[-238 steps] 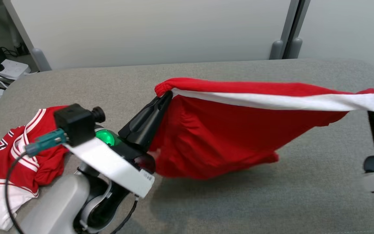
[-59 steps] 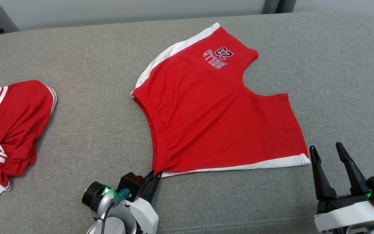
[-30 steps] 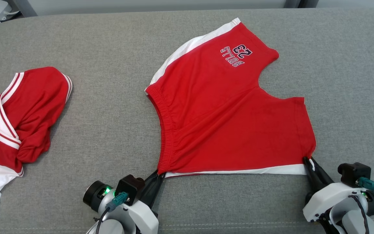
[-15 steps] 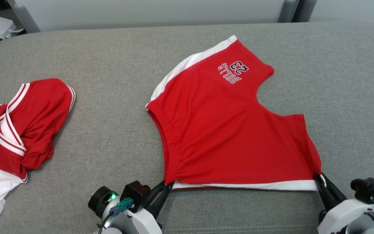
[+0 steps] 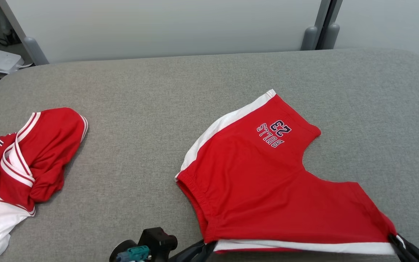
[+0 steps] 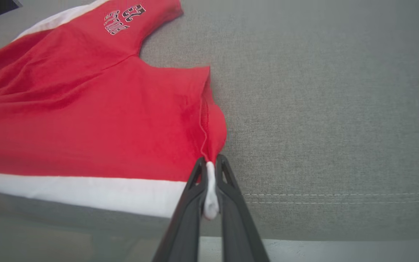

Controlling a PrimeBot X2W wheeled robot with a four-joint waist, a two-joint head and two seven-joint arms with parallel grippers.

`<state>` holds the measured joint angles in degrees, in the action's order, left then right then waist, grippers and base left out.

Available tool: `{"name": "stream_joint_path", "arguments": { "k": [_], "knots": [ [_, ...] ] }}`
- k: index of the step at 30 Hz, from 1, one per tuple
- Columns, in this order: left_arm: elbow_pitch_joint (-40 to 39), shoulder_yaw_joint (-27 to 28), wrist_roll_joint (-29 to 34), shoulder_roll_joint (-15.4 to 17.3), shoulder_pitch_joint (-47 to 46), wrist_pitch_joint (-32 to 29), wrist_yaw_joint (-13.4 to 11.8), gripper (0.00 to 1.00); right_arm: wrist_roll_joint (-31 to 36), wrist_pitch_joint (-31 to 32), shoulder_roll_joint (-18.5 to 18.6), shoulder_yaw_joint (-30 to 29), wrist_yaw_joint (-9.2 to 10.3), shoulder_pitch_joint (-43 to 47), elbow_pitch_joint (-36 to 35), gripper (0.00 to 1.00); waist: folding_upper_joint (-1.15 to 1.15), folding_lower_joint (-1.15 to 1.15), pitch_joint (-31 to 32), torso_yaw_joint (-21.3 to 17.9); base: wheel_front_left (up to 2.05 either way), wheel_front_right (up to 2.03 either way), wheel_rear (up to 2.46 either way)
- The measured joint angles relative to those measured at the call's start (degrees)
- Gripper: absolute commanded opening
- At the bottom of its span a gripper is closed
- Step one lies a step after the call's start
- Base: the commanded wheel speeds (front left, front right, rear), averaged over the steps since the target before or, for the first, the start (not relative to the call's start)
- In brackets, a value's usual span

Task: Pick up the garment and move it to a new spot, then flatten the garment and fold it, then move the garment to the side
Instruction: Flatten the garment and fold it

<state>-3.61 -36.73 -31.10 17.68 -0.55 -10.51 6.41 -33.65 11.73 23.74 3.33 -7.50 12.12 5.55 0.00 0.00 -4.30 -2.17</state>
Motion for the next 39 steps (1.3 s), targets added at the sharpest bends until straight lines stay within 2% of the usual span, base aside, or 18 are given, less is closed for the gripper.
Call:
{"name": "stream_joint_path", "arguments": {
  "k": [3,5,8,11,14,19,27,39],
  "knots": [
    [-1.94,0.55,-1.47,-0.02,-0.1,0.01,0.0,0.0,1.2,4.12,-2.25,-2.15,0.0,-0.23,-4.8,0.0,0.0,0.0,-0.57,0.08,0.0,0.0,0.0],
    [-1.01,0.47,-2.27,-0.3,-1.1,0.02,0.08,0.0,2.3,6.36,-4.22,-2.75,0.02,-2.53,-4.89,0.0,0.0,0.0,-1.33,0.27,0.0,0.0,0.0],
    [3.36,0.6,-2.79,-2.05,-5.52,1.16,0.09,0.0,3.31,9.02,-6.81,-2.58,0.01,-9.18,-2.36,0.0,0.0,0.0,-2.86,0.9,0.0,0.0,0.0],
    [8.6,1.69,-3.87,-5.2,-11.23,3.97,0.16,0.0,5.35,9.07,-8.0,-2.75,0.01,-17.55,2.57,0.0,0.0,0.0,-4.68,1.82,0.0,0.0,0.0],
    [15.86,1.89,-5.25,-8.81,-18.79,7.87,0.62,0.0,8.47,5.59,-8.79,-3.44,0.01,-28.04,10.98,0.0,0.0,0.0,-7.43,3.22,0.0,0.0,0.0],
    [23.7,1.74,-8.53,-10.61,-25.62,11.72,0.64,0.0,9.8,0.83,-8.8,-0.79,0.01,-38.34,20.94,0.0,0.0,0.0,-10.79,5.12,0.0,0.0,0.0],
    [29.61,-2.92,-12.62,-10.43,-32.79,16.6,0.65,0.0,13.52,-8.28,-7.43,4.52,0.01,-51.14,33.87,0.0,0.0,0.0,-15.02,7.71,0.0,0.0,0.0],
    [32.93,-6.41,-13.8,-9.96,-36.33,20.28,0.66,0.0,13.35,-15.9,-6.44,11.69,0.01,-61.98,45.36,0.0,0.0,0.0,-18.04,11.46,0.0,0.0,0.0]
  ]
}}
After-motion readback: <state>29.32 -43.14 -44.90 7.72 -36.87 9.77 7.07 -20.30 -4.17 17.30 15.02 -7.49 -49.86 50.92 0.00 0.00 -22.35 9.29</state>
